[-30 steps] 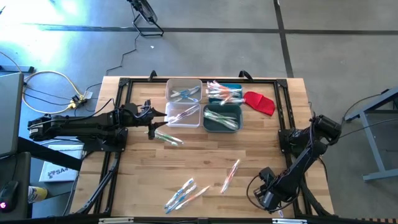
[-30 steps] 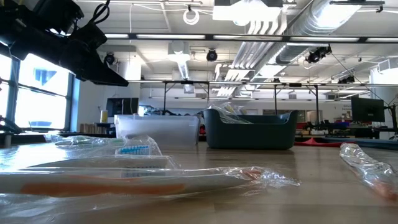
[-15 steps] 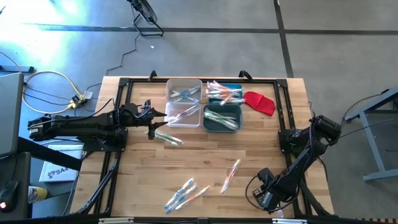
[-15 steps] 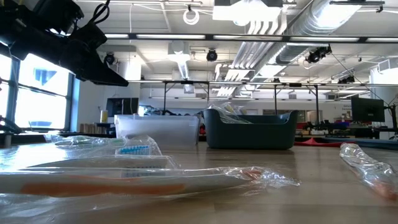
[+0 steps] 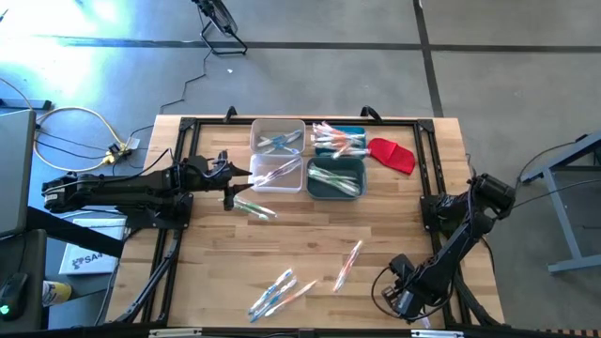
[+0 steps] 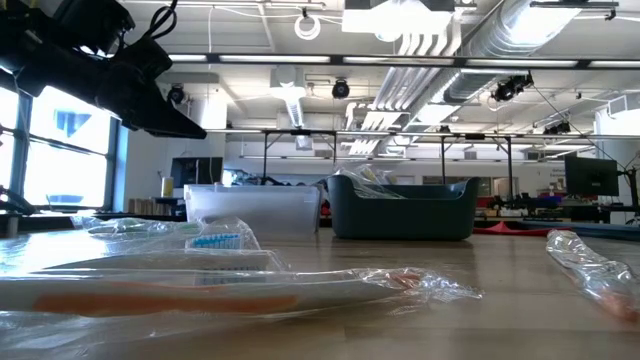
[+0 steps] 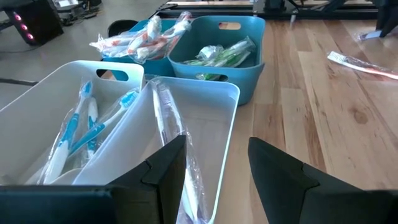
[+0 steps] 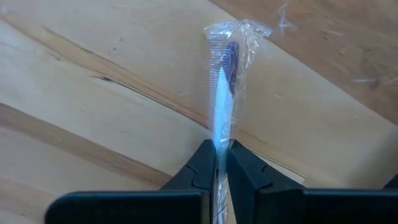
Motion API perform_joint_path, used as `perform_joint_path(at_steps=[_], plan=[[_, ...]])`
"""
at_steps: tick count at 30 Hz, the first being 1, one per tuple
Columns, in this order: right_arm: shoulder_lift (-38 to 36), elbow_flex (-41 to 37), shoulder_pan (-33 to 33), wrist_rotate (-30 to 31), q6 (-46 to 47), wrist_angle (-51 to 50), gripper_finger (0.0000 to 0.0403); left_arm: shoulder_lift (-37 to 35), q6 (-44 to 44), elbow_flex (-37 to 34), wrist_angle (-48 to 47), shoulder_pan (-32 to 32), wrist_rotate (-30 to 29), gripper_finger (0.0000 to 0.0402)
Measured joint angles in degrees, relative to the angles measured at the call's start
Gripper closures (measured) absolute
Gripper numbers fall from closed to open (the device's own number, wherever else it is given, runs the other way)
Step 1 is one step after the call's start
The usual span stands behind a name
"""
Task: Pick & Place Toothbrushes
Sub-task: Put the purple toothbrush into the transparent bin
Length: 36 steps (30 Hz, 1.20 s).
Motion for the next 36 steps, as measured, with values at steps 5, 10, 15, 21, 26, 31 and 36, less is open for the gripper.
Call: perform_joint_path(at_steps=[5,10,15,21,26,31,36], plan=[[0.02,-0.01,0.0,0.06,-0.23,-0.05,0.0388,0.01,-0.23,0.0,0.0,-0.01,0.0,0.0231],[-0.91,-0.08,0.0,1.12,-2.11,-0.55,0.0388,0.0,-0.26,0.0,0.0,-0.01,-0.02,0.0231],[-3.48,-0.38,-0.28,8.69,-3.48,-2.37,0.0388,0.0,-0.3,0.0,0.0,0.0,-0.02,0.0231],[-8.09,-0.29,-1.77,14.14,-6.7,-8.08,0.0388,0.02,-0.3,0.0,0.0,-0.02,-0.22,0.0231],[-12.66,-0.25,-4.22,17.82,-11.02,-13.38,0.0388,0.01,-0.3,0.0,0.0,-0.01,-0.2,0.0231],[-17.42,-0.14,-6.26,24.33,-15.72,-16.04,0.0388,0.0,-0.3,0.0,0.0,0.0,-0.17,0.0231],[-21.66,-0.12,-8.42,34.99,-23.14,-15.75,0.0388,0.0,-0.28,0.0,0.0,-0.01,-0.17,0.0231]])
